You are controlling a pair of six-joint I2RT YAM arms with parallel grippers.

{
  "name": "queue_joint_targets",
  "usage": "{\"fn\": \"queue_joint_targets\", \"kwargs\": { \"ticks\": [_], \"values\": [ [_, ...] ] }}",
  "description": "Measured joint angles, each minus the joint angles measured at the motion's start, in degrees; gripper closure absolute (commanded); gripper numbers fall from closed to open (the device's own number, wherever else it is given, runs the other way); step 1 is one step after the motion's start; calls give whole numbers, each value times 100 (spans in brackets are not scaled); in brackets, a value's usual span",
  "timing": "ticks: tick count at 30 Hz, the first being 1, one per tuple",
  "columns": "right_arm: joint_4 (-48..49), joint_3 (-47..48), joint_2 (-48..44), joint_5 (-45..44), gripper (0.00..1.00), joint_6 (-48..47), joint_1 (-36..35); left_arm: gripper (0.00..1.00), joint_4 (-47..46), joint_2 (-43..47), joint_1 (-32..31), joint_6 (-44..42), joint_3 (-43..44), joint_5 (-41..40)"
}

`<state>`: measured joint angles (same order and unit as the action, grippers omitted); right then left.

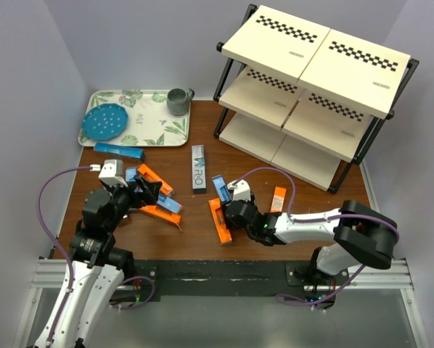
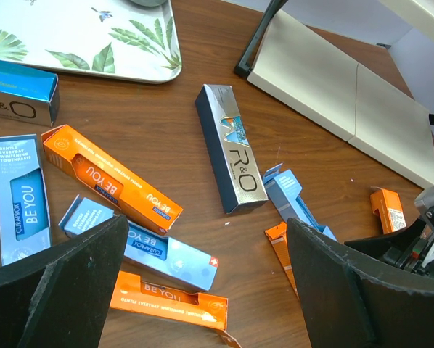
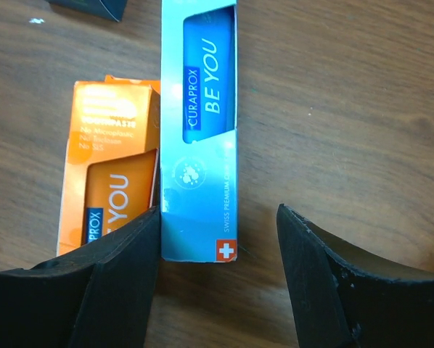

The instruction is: Place and organize the toothpastes onto the shelf

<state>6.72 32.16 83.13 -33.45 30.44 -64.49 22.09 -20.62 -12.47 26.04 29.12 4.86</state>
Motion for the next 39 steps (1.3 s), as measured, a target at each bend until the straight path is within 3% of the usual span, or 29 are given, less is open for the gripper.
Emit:
{"fn": "queue_joint_targets", "kwargs": {
  "ticks": [20,24,27,31,39],
  "values": [
    [1434,-772,50,199,46,-474,0,6,2,-31,-44,37,0,-4],
    [1786,-870,160,177,59,-612,0,7,4,-70,-44,39,0,-7],
    [1888,-911,166,162,63,-669,0,7,7,-76,-44,39,0,-17],
    [1775,-968,-37,199,69,-713,0,7,7,-76,-44,39,0,-24],
    [522,-616,-1399,144,76,-970,0,7,9,-74,-44,39,0,-76]
  ]
}}
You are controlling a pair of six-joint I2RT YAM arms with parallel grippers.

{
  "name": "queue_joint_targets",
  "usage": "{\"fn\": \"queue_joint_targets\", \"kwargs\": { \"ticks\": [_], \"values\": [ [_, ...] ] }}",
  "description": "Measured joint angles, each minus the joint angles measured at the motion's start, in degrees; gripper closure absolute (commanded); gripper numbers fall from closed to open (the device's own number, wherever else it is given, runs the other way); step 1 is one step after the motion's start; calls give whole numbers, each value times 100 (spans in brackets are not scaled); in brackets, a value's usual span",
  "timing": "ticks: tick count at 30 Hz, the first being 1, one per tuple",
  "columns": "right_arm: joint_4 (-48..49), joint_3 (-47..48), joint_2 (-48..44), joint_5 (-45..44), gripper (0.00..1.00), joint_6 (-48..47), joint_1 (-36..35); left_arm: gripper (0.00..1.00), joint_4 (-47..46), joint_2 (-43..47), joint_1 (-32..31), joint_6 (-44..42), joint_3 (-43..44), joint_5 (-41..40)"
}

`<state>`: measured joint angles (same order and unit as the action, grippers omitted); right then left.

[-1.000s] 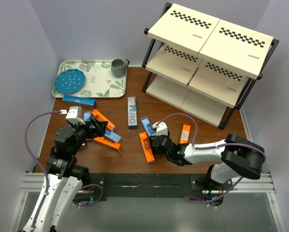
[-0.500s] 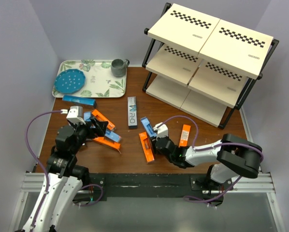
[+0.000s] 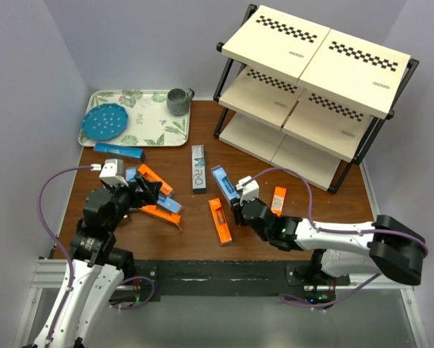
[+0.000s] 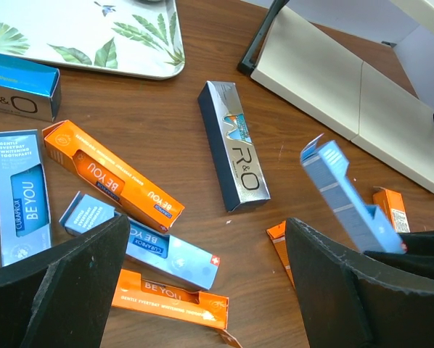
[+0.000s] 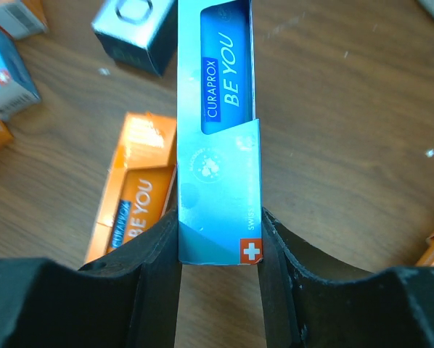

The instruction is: Place and organize the toothpastes onto the shelf

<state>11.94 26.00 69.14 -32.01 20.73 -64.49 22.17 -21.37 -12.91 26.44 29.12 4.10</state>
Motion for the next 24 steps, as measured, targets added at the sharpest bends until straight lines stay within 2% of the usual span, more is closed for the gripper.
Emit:
{"fn": "queue_joint_targets", "kwargs": {
  "ticks": [4,10,15,24],
  "values": [
    [-809,501,-411,-63,76,-157,0,7,0,9,0,2,0,-37],
    [-2142,1792,-525,-188,75,-387,0,7,2,83,0,9,0,-103],
    [-3257,3401,-343,-337,72,-474,0,7,9,98,0,20,0,-146],
    [-4865,6970,940,-811,69,-774,227,7,15,85,-4,59,0,-151]
  ]
}}
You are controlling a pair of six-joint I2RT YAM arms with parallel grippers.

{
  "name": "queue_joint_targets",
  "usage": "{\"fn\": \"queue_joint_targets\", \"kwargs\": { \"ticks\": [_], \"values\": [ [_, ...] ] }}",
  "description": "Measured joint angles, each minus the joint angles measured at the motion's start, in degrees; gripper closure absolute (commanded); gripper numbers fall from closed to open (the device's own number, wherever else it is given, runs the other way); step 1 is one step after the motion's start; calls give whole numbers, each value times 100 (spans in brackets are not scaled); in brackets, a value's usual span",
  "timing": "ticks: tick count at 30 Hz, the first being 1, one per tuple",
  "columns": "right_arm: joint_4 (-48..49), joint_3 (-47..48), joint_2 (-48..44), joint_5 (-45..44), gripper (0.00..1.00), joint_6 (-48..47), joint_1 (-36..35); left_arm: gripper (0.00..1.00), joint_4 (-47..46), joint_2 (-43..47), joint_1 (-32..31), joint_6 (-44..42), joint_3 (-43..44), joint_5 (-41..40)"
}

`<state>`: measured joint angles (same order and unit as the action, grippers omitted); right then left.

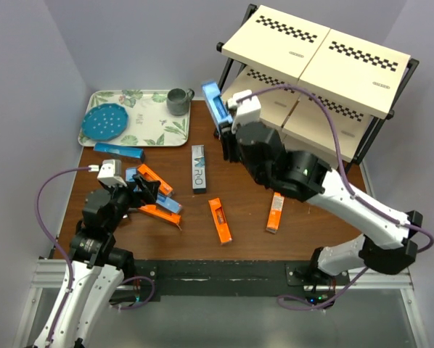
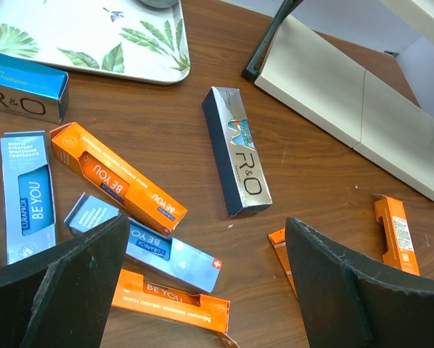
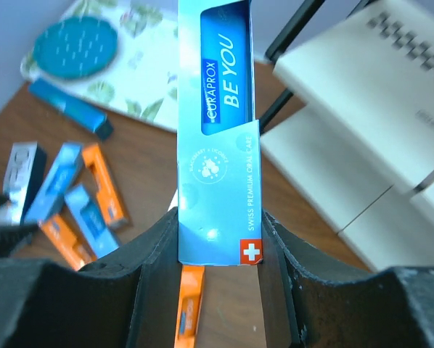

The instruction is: Place and organize the toothpastes onto the shelf

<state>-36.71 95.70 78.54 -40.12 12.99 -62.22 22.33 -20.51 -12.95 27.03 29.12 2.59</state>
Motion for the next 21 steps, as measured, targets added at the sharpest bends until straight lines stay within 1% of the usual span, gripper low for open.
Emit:
{"fn": "queue_joint_targets", "kwargs": {
  "ticks": [3,6,10,14,21],
  "values": [
    [-323,1067,476,-81,69,-155,354,7,0,-15,-7,0,0,-2],
    [-450,1810,815,-140,69,-313,787,7,2,-28,-101,0,0,0],
    [-337,2299,1067,-260,69,-568,1237,7,2,-68,-240,0,0,-2],
    [-245,2634,1255,-407,68,-804,1488,7,2,-79,-332,0,0,-2],
    [-227,3657,1891,-428,65,-999,2153,7,2,-79,-487,0,0,-2]
  ]
}}
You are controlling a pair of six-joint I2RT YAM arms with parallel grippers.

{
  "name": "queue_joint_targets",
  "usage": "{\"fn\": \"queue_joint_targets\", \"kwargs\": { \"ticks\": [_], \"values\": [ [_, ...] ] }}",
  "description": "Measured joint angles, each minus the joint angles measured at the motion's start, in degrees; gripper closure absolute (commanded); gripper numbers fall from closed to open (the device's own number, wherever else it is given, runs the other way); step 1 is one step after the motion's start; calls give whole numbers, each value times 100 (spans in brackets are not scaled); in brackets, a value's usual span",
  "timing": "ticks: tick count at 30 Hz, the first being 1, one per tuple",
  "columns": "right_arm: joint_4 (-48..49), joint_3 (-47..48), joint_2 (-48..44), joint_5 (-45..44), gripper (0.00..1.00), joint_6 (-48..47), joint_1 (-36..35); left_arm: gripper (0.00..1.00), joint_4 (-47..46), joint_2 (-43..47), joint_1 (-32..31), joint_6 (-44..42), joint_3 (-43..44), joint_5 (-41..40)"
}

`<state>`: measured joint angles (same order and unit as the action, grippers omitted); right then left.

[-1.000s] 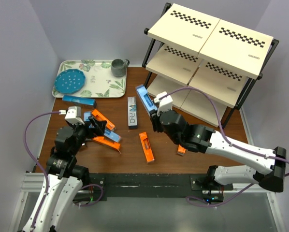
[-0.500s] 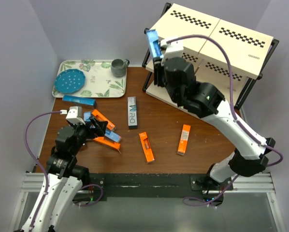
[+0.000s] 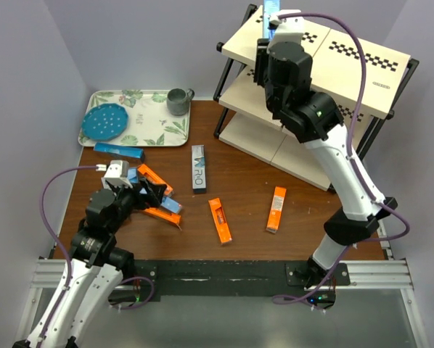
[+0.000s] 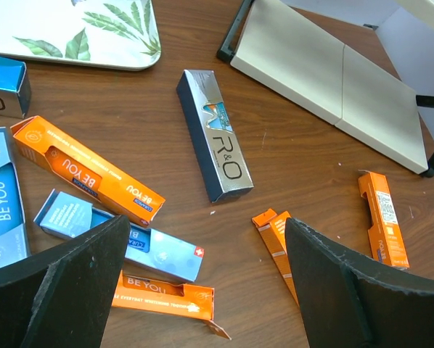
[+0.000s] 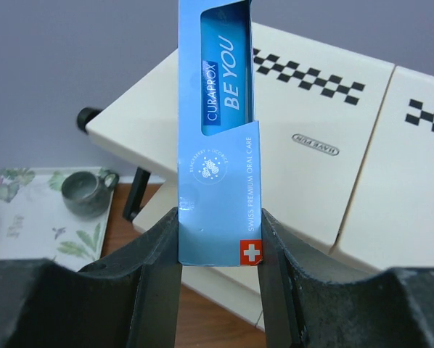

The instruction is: Place and organize the toothpastes onto the shelf

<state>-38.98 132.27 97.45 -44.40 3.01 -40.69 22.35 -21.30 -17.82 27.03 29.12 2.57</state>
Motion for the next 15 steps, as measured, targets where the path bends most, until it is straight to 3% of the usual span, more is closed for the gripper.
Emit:
{"fn": "queue_joint_targets", "kwargs": {
  "ticks": [7,15],
  "values": [
    [-122,184,363,68,60,133,540,7,0,0,-120,0,0,2],
    [-345,275,610,236,51,431,662,7,0,0,-186,0,0,4]
  ]
}}
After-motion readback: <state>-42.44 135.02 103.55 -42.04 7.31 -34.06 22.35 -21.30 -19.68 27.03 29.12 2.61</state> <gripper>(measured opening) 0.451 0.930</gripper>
